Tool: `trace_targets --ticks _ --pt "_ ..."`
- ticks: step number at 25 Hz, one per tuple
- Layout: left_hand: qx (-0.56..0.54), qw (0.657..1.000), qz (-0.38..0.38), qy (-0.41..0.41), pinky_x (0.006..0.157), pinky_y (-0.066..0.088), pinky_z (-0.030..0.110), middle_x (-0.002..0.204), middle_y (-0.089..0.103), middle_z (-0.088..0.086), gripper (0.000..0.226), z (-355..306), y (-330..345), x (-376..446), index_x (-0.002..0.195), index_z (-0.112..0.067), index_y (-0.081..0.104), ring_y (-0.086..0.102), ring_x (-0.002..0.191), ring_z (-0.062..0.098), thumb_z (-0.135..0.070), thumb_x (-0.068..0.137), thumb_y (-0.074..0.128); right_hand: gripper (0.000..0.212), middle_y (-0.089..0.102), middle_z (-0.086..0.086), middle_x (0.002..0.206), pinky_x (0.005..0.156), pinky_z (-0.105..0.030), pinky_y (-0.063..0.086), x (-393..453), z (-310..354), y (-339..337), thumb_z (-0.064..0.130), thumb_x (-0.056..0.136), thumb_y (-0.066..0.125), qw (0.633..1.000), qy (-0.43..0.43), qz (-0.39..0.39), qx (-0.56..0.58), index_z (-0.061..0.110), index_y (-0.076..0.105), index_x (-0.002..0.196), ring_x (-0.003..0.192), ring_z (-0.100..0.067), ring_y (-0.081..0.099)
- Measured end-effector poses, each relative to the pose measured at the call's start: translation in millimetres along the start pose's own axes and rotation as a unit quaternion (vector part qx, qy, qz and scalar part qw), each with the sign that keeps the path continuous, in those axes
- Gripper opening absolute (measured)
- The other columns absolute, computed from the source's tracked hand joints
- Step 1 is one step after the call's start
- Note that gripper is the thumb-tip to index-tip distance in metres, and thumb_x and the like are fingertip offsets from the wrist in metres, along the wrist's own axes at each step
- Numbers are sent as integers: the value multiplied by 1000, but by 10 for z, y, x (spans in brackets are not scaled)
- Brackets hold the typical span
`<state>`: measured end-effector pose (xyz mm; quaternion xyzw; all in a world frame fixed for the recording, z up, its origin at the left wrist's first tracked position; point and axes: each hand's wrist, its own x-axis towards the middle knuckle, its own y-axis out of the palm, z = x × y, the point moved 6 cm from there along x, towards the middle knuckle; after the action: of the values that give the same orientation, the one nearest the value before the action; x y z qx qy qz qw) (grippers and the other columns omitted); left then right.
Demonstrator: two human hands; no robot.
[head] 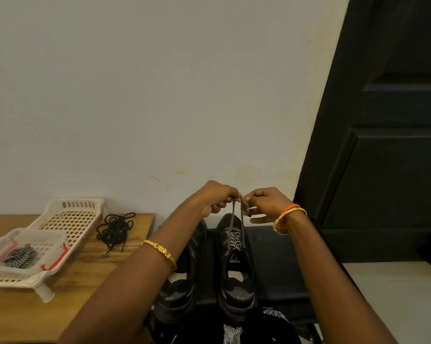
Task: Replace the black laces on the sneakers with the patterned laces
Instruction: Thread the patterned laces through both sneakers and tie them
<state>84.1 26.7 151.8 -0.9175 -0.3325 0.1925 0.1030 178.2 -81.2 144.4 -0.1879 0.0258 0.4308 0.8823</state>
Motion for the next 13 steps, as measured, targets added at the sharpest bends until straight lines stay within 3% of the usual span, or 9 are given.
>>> trace_targets --ticks 3,6,8,9,11,12,13 --pt "-76 995 42 -54 32 17 14 46 33 -9 7 110 56 -19 85 -11 63 21 37 3 -17 87 63 22 69 -12 81 70 -31 56 -59 72 5 25 88 65 998 -37 -12 -49 3 69 84 74 -17 66" --pt "-101 993 35 -57 32 16 15 46 32 -10 12 171 58 -25 92 -11 61 21 35 4 -22 91 62 14 66 -6 71 71 -30 57 -6 107 -1 18 85 68 991 -72 -43 -105 5 71 82 67 -14 62" --pt "-99 994 -16 -37 33 21 15 58 40 -6 20 217 13 -25 98 -8 67 24 40 5 -26 91 62 8 65 -2 70 71 -30 55 27 88 -80 15 84 69 983 -86 -86 -134 11 70 77 67 -12 60" --pt "-87 995 -47 -24 38 31 16 67 47 -3 21 271 -29 -28 97 -7 70 29 45 6 -27 92 62 8 65 0 69 70 -29 53 36 32 -130 14 84 69 982 -82 -101 -135 13 69 76 67 -11 59" --pt "-40 993 -113 -12 72 51 29 92 61 4 22 500 -184 -15 87 -9 73 47 63 12 -26 92 61 10 65 -1 69 70 -29 51 51 -214 -317 15 83 69 985 -50 -129 -106 12 69 74 69 -11 60" --pt "-4 989 -146 -17 86 48 34 99 65 5 24 681 -303 -6 81 -10 73 55 76 15 -26 92 60 10 66 -3 71 72 -31 52 61 -417 -454 15 83 69 984 -22 -150 -92 11 69 74 71 -15 61" --pt "52 983 -173 -30 86 47 35 100 68 6 26 885 -450 -3 78 -12 73 58 82 17 -27 92 59 11 67 -6 73 75 -35 53 59 -667 -619 16 82 69 980 13 -177 -92 10 70 74 74 -19 62"
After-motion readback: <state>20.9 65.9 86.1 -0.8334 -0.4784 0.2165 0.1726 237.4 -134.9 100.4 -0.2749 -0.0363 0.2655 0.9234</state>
